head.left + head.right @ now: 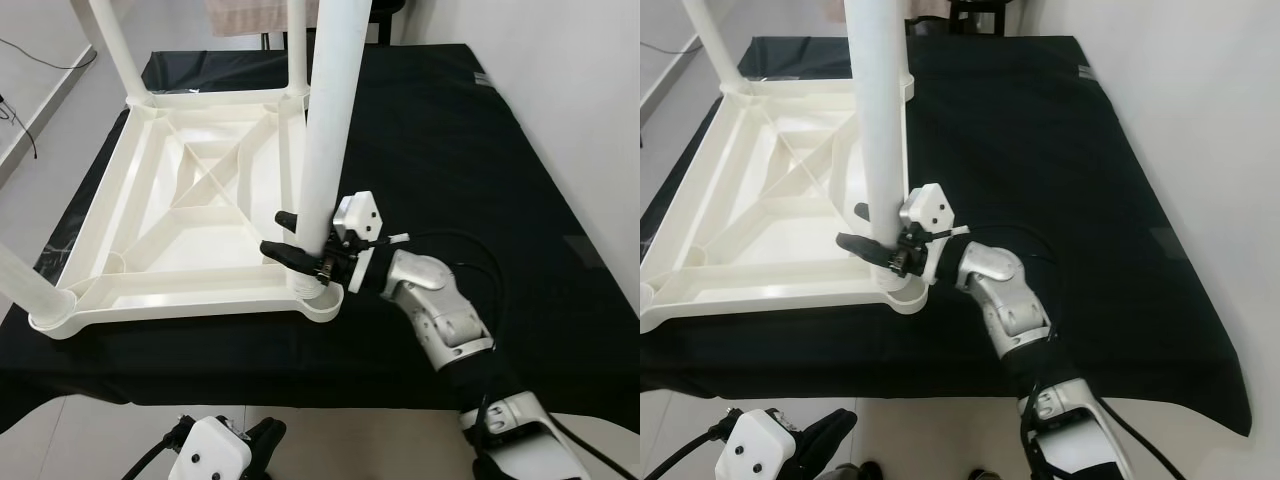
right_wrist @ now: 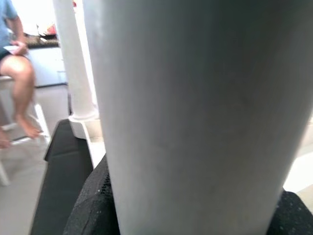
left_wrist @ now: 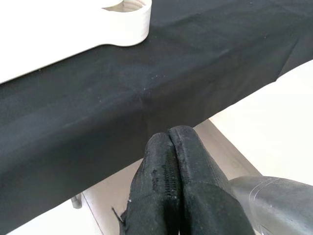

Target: Building children table

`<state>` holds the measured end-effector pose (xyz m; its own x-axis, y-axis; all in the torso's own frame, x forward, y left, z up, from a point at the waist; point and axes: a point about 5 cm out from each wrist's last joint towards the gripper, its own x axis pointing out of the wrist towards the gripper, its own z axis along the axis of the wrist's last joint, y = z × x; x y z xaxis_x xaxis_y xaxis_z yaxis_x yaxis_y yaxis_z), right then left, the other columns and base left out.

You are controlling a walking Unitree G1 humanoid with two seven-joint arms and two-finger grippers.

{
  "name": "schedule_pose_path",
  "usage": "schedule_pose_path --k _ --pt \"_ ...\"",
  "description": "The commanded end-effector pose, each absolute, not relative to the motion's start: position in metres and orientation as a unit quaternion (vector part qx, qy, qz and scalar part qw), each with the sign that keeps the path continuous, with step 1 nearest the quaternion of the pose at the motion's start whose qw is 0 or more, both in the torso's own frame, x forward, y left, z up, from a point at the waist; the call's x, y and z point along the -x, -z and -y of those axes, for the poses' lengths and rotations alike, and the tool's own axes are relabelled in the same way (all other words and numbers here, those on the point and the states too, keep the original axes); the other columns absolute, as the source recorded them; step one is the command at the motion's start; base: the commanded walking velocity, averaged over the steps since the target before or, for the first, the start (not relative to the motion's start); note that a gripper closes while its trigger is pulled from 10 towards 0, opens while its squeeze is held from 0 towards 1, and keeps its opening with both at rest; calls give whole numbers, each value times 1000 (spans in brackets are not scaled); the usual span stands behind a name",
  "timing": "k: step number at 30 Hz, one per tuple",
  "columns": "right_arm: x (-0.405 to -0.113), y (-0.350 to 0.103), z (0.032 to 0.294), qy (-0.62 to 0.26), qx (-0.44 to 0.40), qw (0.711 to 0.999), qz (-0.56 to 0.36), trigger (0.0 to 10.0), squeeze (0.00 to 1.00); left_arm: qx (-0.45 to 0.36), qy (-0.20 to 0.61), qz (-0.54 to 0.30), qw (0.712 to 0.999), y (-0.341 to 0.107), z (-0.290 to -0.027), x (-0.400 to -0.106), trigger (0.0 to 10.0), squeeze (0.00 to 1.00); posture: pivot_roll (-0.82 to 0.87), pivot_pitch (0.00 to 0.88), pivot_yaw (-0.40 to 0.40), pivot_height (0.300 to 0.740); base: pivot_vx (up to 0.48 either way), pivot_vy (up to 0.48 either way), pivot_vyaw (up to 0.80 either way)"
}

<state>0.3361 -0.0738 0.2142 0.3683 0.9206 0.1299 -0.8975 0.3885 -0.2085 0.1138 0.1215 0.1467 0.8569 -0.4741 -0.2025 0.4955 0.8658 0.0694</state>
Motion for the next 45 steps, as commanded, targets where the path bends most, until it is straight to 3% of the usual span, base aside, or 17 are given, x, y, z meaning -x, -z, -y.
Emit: schedule_pose_path --k 1,12,17,18,20,24,31,34,38,45 --pt "-336 -188 85 -560 28 827 43 10000 0 -53 253 -98 961 -147 -121 -110 10000 0 155 275 -27 740 0 0 0" --pt "-327 -178 87 -599 18 800 34 10000 0 -48 257 -101 960 -150 -120 -108 10000 0 162 292 -18 740 0 0 0" --pt "-326 -173 81 -602 59 796 37 10000 0 -49 257 -103 960 -153 -121 -107 10000 0 170 302 -15 740 0 0 0" --pt "-324 -171 78 -612 108 782 42 10000 0 -49 257 -104 959 -154 -121 -106 10000 0 172 306 -13 740 0 0 0" --pt "-323 -171 77 -617 124 776 44 10000 0 -49 257 -104 959 -155 -122 -105 10000 0 172 306 -13 740 0 0 0" --pt "-313 -171 71 -663 217 715 43 10000 0 -49 257 -106 959 -156 -122 -104 10000 0 175 316 -12 740 0 0 0" --pt "-318 -182 69 -695 225 682 36 10000 0 -51 258 -106 959 -157 -122 -105 10000 0 173 314 -15 740 0 0 0" --pt "-321 -186 69 -693 210 689 37 10000 0 -51 258 -106 959 -157 -122 -105 10000 0 171 314 -18 740 0 0 0" --pt "-330 -196 68 -678 129 723 28 10000 0 -50 257 -106 959 -157 -121 -106 10000 0 169 313 -21 740 0 0 0" --pt "-332 -176 69 -643 109 758 -11 10000 0 -49 257 -105 960 -157 -120 -106 10000 0 166 316 -23 740 0 0 0"
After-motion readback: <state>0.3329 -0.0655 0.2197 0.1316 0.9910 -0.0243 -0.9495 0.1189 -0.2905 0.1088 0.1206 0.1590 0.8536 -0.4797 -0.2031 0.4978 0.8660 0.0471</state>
